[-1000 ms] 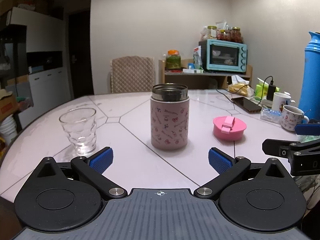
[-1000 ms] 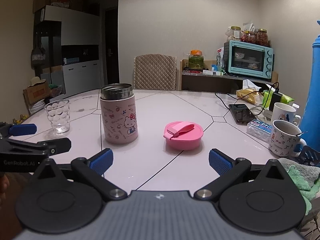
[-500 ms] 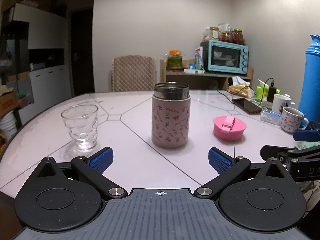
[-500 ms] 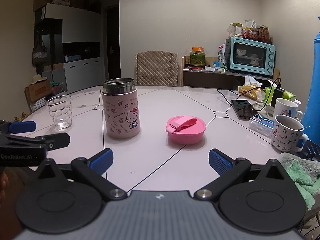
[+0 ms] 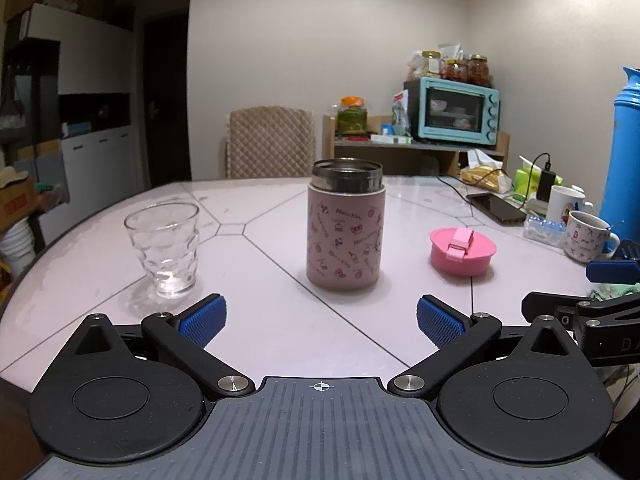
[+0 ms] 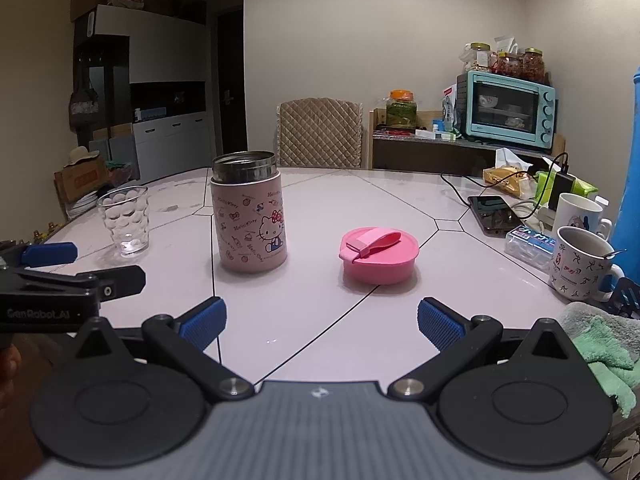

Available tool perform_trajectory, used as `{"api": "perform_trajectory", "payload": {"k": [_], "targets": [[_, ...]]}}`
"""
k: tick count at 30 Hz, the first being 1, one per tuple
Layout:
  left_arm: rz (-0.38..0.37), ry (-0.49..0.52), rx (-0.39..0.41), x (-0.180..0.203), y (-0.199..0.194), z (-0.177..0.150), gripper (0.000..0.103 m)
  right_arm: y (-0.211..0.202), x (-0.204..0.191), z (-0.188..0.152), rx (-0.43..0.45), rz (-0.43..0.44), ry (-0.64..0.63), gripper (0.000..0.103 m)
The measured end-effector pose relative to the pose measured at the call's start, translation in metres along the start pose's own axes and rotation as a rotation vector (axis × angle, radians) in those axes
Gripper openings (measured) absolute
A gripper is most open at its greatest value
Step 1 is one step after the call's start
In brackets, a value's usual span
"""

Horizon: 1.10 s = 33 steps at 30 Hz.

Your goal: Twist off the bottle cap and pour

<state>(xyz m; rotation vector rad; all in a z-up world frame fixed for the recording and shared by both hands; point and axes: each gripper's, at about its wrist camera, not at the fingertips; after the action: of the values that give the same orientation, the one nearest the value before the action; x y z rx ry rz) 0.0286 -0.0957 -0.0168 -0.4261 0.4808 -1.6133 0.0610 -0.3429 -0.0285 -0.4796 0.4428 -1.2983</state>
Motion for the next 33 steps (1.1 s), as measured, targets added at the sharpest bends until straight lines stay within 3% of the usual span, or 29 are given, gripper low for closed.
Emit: {"api": "perform_trajectory", "payload": {"k": [33], "targets": [[-0.006,-0.003,0.004,-0.0032,0.0037,0.0029,0.103,-0.0021,0.0078,-0.0091,0.005,0.003,0.000,0.103]]}}
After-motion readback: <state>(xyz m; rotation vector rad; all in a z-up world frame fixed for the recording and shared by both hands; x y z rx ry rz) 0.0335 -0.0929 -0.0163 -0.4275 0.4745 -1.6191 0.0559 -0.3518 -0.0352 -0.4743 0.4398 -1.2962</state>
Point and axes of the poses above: each gripper's, at about its wrist camera, not at the fingertips, and y roughly the way its jaws point, x to its right, z to its top, and after that the axes turned 10 degrees about -x, right-handed
